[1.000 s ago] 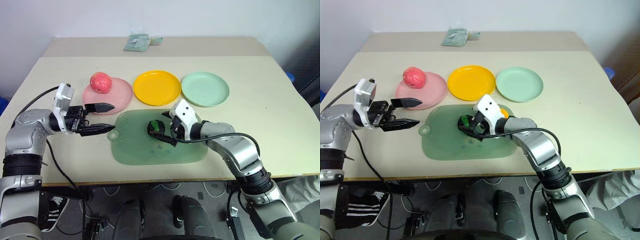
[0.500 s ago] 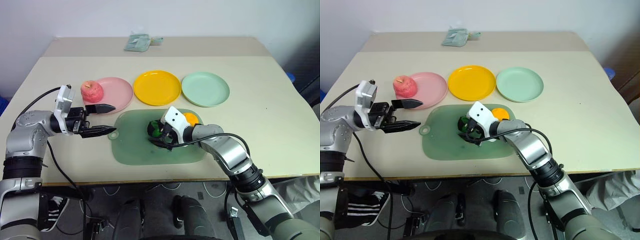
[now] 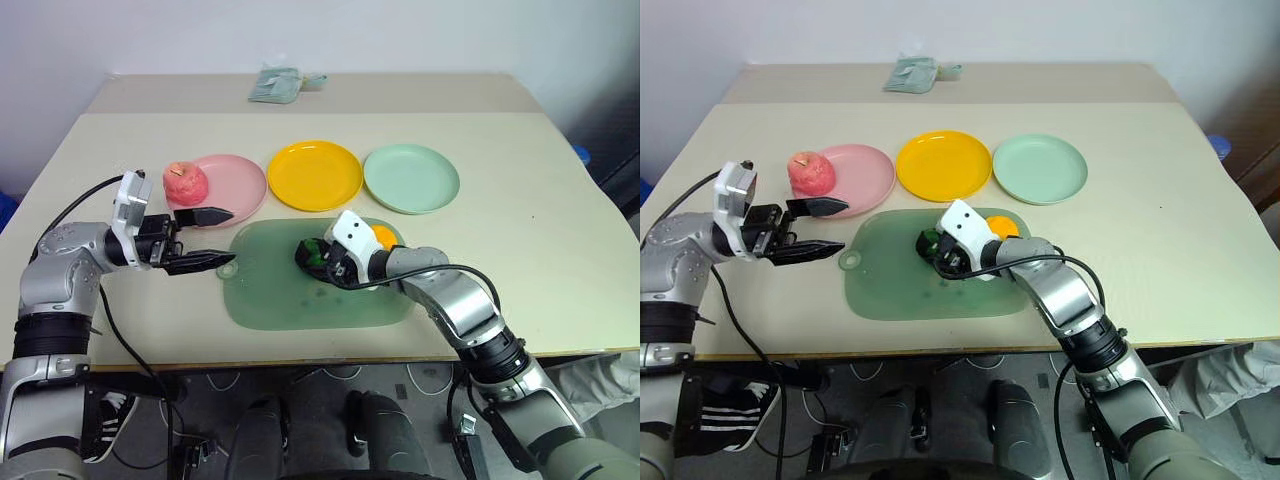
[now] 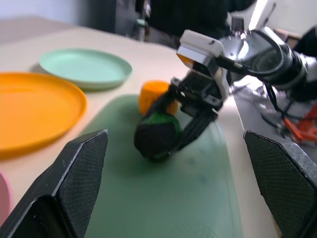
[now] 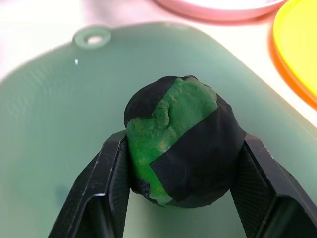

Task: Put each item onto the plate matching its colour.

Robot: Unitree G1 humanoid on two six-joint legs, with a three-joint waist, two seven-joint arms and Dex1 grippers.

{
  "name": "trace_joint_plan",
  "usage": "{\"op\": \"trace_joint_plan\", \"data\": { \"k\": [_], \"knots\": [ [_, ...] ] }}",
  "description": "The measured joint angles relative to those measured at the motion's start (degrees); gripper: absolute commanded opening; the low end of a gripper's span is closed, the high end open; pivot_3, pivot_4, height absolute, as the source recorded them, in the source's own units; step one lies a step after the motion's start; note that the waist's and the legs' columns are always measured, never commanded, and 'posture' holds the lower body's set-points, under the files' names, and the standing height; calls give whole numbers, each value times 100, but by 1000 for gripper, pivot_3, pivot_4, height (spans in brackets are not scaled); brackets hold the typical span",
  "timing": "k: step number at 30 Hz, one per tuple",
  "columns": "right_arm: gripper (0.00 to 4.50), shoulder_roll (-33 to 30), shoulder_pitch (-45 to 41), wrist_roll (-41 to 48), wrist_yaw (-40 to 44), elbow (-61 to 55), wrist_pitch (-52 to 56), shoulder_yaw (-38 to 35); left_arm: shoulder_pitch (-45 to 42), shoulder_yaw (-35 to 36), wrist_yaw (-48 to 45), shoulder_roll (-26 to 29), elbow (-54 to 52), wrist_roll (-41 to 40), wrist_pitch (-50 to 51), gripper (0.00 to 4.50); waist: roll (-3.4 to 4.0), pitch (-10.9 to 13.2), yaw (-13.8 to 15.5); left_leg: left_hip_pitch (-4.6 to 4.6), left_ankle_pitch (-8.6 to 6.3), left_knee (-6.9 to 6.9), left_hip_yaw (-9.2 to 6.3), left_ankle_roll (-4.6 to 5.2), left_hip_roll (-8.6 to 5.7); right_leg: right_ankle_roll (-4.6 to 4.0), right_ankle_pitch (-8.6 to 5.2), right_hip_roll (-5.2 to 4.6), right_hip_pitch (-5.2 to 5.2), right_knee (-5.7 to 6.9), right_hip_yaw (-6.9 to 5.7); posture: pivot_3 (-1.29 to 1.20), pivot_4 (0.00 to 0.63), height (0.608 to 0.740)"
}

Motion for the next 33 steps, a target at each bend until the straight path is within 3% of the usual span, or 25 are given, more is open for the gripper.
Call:
{"op": "trace_joint_plan", "data": {
  "k": [7,16,19,21,22,27,33],
  "knots": [
    [2669,123,-1111,24,-970,1030,-599,-1548,-193,72,729,-374,202,176,-273,4500,0,0,9,-1,0,-2,2,0,-3,1,1,-2,1,-2,0,0,150,740],
    [2669,-383,-2084,-680,-1739,4753,-2603,-2080,-258,74,1241,-876,393,416,-1020,4500,7,4,-80,3,0,-15,10,0,-2,1,1,0,-5,-1,3,0,150,740],
    [3570,-350,-2465,-622,-1564,5629,-3033,-2233,-298,77,1245,-908,477,423,-1164,4500,7,4,-136,2,0,-17,9,0,-1,2,2,0,-5,0,3,0,150,740],
    [4461,-350,-2579,-622,-1499,5944,-3239,-2256,-331,77,1239,-909,529,426,-1230,4500,7,4,-163,2,0,-18,10,0,-1,3,2,-1,-5,0,3,0,150,740],
    [4461,-351,-2592,-641,-1455,6041,-3351,-2252,-330,77,1221,-906,555,427,-1253,4500,7,4,-166,2,0,-18,9,0,-2,3,2,-2,-5,0,3,0,150,740],
    [4461,-357,-2447,-377,-925,5562,-3295,-2317,-267,83,1019,-818,550,370,-1138,4500,9,5,-171,2,0,-19,9,0,0,3,2,-2,-5,0,3,0,150,740],
    [4461,-1038,-842,701,630,1853,-1657,-2019,243,114,315,-383,-205,-350,11,4500,8,5,-108,2,-1,-22,1,1,3,5,0,-3,-2,-1,3,0,150,740]
  ]
}}
